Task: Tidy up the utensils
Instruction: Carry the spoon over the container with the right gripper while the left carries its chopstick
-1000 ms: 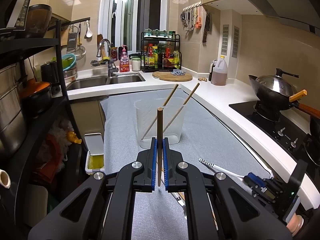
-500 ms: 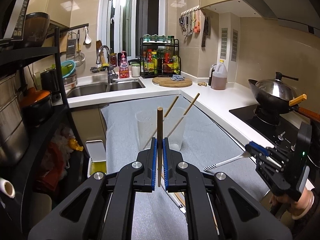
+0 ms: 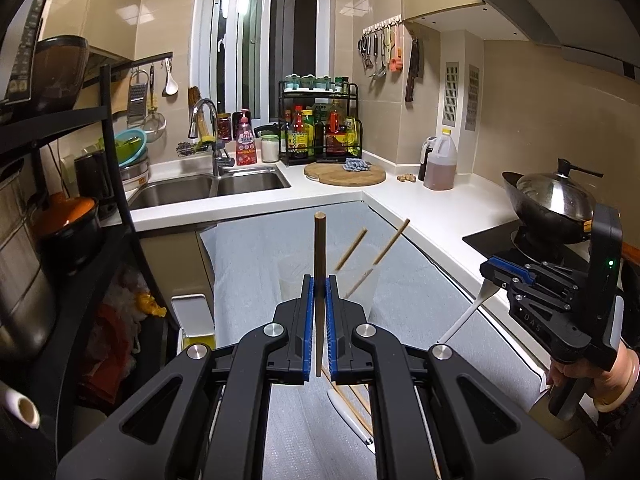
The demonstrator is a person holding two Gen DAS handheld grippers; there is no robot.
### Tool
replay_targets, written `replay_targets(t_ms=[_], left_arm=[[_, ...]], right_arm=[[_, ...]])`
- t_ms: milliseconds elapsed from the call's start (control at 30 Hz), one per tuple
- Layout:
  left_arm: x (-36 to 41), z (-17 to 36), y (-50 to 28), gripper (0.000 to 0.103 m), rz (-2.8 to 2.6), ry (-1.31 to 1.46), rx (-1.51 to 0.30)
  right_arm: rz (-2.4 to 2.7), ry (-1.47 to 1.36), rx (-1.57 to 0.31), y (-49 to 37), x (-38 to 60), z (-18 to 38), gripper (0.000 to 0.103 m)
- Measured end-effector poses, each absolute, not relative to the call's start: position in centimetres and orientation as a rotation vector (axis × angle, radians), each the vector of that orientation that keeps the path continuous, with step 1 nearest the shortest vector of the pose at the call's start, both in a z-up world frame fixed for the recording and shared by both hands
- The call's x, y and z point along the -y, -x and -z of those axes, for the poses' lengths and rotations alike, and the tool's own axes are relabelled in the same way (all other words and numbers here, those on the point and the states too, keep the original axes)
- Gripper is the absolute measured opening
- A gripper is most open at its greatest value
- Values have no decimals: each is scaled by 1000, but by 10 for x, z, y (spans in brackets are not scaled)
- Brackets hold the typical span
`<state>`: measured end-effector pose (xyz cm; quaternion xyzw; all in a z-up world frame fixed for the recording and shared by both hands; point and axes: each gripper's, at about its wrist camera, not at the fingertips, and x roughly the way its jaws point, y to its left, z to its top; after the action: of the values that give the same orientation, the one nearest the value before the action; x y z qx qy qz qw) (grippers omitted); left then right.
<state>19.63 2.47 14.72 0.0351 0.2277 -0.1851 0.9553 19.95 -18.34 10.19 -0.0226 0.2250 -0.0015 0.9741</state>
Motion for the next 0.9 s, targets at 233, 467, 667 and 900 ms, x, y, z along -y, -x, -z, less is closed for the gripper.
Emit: replay_targets(t_ms=[233, 467, 667, 900], left_arm=[[-23, -183, -211, 6, 386, -82, -416], [-12, -216, -233, 6, 389, -95, -358], [-3, -227, -262, 6, 392, -77, -332], [3, -212, -299, 6, 396, -67, -357]], right_arm=[[-40, 69, -412, -218, 176, -151, 10], [-78, 97, -344, -243, 160, -202, 9], [-70, 114, -311, -271, 151, -219, 9], [-64, 101, -294, -309, 147, -220, 9]])
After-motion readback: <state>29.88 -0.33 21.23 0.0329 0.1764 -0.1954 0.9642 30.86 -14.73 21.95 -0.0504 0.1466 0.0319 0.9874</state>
